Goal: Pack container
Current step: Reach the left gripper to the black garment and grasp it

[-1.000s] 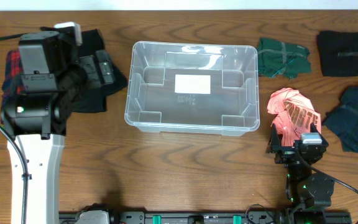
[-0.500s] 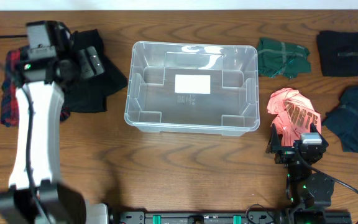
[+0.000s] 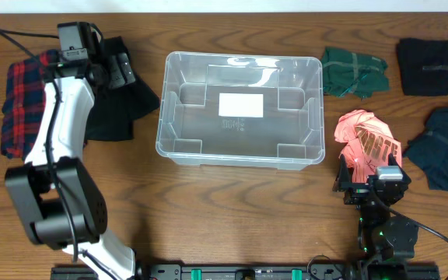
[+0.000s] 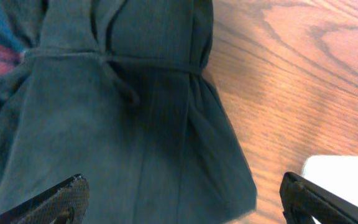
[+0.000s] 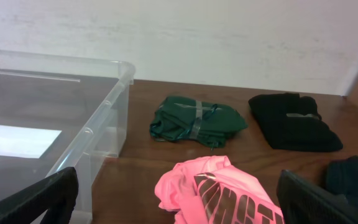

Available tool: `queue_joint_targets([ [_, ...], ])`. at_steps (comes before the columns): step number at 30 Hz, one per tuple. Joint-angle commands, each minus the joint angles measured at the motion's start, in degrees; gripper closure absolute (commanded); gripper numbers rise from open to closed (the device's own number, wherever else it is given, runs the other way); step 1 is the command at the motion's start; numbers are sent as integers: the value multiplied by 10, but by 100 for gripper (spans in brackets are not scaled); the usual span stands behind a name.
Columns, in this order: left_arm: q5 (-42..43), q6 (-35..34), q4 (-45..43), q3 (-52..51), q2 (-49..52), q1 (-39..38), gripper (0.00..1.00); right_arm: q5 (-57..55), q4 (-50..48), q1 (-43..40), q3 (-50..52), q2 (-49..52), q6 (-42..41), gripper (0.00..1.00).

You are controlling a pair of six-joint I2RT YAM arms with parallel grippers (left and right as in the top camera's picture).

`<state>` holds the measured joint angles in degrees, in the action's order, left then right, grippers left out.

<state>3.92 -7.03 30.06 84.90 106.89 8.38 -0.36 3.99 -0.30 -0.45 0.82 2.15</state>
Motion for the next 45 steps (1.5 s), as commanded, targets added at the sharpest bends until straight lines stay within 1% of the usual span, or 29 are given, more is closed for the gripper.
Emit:
queue_joint_targets([
  [1,-33,10,-17,9,29,-8,2,4,2,-4,1,-4,7,1],
  [7,-94,10,-48,9,78,-30,2,4,2,-4,1,-4,7,1],
  [12,-117,9,-70,9,109,-42,2,4,2,-4,1,-4,7,1],
  [19,-161,3,-73,9,136,-42,2,4,2,-4,1,-4,7,1],
  [27,-160,3,-75,9,175,-42,0,4,2,-4,1,-4,7,1],
  [31,-160,3,-71,9,196,-42,7,4,2,-4,1,-4,7,1],
  [33,-160,3,-68,9,201,-42,17,4,2,-4,1,-4,7,1],
  [34,-160,3,-66,9,201,-42,27,4,2,-4,1,-4,7,1],
  [35,-160,3,-66,9,200,-42,48,4,2,-4,1,-4,7,1],
  [36,-160,3,-66,9,199,-42,56,4,2,-4,1,-4,7,1],
  [38,-160,4,-66,9,196,-42,78,4,2,-4,1,-4,7,1],
  [39,-160,3,-66,9,194,-42,85,4,2,-4,1,-4,7,1],
  [40,-160,3,-66,9,193,-42,92,4,2,-4,1,-4,7,1],
  [41,-160,3,-64,9,192,-42,94,4,2,-4,1,-4,7,1],
  [45,-161,4,-48,9,177,-42,94,4,2,-4,1,-4,7,1],
])
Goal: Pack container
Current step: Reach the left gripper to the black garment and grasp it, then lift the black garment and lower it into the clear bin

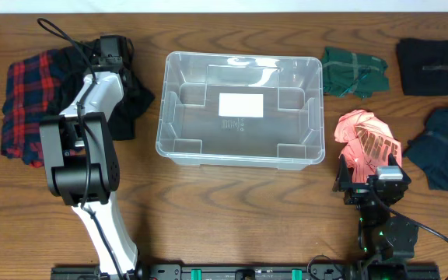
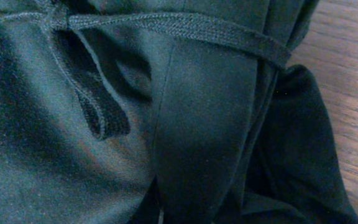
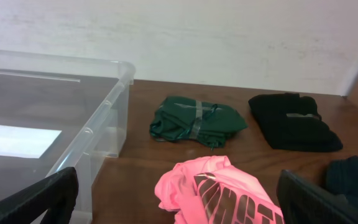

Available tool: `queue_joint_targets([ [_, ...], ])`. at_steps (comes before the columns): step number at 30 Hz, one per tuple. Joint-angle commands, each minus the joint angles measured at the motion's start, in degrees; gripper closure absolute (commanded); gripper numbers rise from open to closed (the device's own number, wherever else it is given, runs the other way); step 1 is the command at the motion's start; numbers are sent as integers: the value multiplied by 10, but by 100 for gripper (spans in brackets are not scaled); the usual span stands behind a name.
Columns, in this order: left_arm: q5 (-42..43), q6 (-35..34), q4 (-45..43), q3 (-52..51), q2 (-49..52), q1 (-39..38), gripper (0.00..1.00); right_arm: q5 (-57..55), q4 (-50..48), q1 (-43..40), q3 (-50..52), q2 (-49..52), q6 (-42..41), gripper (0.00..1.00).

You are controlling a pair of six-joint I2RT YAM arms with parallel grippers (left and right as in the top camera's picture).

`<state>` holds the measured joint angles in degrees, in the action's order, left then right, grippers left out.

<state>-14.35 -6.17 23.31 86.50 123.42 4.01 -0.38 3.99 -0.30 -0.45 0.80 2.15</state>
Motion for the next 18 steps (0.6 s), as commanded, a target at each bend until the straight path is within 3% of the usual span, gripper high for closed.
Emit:
queue_joint_targets([
  [1,20,1,23,-7,4,1,94,4,2,-4,1,-4,7,1],
  [18,10,191,30,-6,-276,2,94,4,2,-4,1,-4,7,1],
])
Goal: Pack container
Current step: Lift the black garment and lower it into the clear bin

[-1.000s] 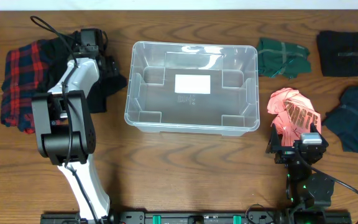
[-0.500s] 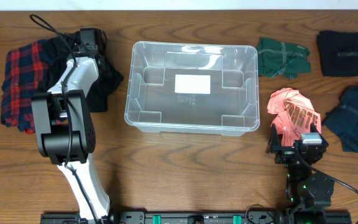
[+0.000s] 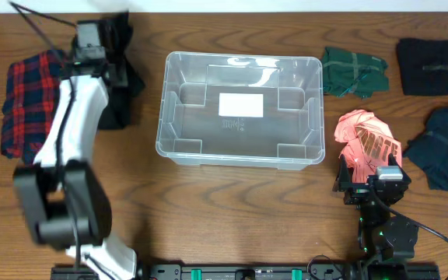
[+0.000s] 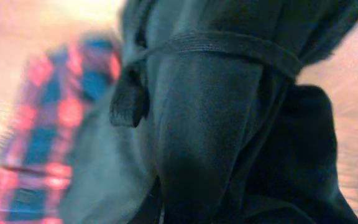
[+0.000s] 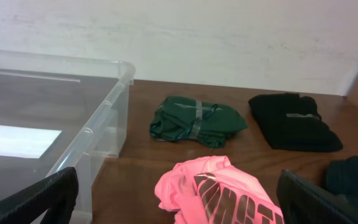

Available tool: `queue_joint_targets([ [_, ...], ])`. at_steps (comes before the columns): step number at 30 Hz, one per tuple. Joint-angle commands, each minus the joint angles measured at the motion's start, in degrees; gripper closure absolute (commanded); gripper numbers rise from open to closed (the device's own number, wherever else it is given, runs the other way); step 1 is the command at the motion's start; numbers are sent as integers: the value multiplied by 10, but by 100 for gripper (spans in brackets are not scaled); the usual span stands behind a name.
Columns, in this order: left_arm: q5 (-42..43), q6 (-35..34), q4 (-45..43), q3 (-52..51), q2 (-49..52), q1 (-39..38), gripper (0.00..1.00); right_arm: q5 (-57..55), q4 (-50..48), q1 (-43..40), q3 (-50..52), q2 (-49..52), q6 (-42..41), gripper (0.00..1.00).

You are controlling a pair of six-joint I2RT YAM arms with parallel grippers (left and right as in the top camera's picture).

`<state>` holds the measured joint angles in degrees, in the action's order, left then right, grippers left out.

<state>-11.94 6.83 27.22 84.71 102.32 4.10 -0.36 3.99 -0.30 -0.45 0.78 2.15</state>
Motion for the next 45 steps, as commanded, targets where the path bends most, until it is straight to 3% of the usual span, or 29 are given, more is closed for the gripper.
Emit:
queue_joint_targets([
  [1,-15,69,-10,12,-80,1,94,4,2,-4,1,-4,7,1],
  [6,-15,108,-9,12,-144,-1,94,4,2,-4,1,-4,7,1],
  [11,39,193,-3,12,-190,-28,94,4,2,-4,1,-4,7,1],
  [19,103,333,43,11,-234,-160,94,4,2,-4,1,-4,7,1],
  [32,103,358,110,11,-202,-315,94,4,2,-4,1,-4,7,1],
  [45,113,405,108,11,-105,-358,94,4,2,-4,1,-4,7,1],
])
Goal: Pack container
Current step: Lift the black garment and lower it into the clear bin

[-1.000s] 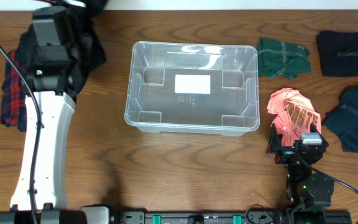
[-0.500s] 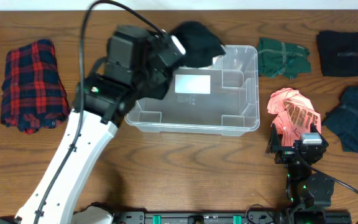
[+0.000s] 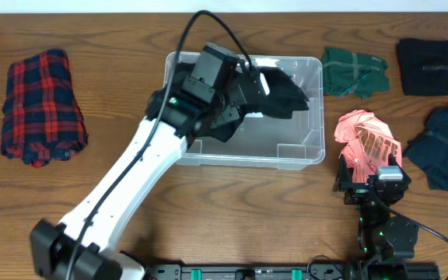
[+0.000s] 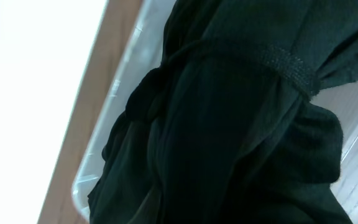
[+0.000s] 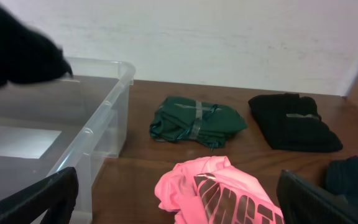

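Observation:
The clear plastic container (image 3: 238, 160) stands mid-table. My left gripper (image 3: 249, 87) hangs over its right half, shut on a black garment (image 3: 280, 95) that droops above the container's inside. That black garment (image 4: 229, 124) fills the left wrist view and hides the fingers, with the container's rim (image 4: 101, 140) beside it. My right gripper (image 5: 179, 208) rests open near the front right edge. Just ahead of it lies a pink garment (image 5: 229, 186), nothing between its fingers (image 5: 36, 196).
A red plaid garment (image 3: 41, 109) lies at the far left. Right of the container are a green garment (image 3: 354, 71), a black folded one (image 3: 426, 56), the pink garment (image 3: 366, 138) and a dark navy one (image 3: 442, 148).
My left gripper, then at the table's back left with the black garment, now holds it over the container's right half. The right arm has not moved.
My left gripper was open above the black garment beside the plaid one. Then it was down on that garment. Then it held the garment lifted at the back left, and now it holds it over the container. The right gripper stayed open and still.

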Available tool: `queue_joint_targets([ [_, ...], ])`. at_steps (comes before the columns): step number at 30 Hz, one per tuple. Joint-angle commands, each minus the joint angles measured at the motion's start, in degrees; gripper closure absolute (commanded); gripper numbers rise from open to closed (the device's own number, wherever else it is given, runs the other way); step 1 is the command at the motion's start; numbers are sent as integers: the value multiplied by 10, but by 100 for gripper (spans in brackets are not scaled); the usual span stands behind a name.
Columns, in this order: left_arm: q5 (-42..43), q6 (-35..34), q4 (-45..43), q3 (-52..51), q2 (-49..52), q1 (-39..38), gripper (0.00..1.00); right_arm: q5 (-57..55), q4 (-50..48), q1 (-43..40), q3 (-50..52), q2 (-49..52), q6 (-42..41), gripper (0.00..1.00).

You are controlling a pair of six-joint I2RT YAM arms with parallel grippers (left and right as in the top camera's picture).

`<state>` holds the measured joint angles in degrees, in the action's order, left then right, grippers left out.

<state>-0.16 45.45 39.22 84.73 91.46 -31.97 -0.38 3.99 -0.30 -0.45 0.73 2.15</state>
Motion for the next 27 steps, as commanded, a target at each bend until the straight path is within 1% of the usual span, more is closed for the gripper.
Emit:
queue_joint_targets([
  [1,-3,24,-14,11,13,2,94,4,2,-4,1,-3,7,1],
  [9,-2,30,-53,11,53,1,94,4,2,-4,1,-3,7,1],
  [14,25,71,-57,11,69,1,94,4,2,-4,1,-3,7,1],
  [18,28,75,-61,11,78,1,93,4,2,-4,1,-3,7,1],
  [19,28,75,-62,11,78,1,83,4,2,-4,1,-3,7,1],
  [20,28,75,-62,11,78,1,63,4,2,-4,1,-3,7,2],
  [21,28,75,-62,11,78,1,49,4,2,-4,1,-3,7,1],
  [23,27,75,-63,11,78,1,31,4,2,-4,1,-3,7,1],
  [24,25,75,-63,11,78,1,29,4,2,-4,1,-3,7,1],
  [27,25,75,-64,11,78,1,27,4,2,-4,1,-3,7,1],
])
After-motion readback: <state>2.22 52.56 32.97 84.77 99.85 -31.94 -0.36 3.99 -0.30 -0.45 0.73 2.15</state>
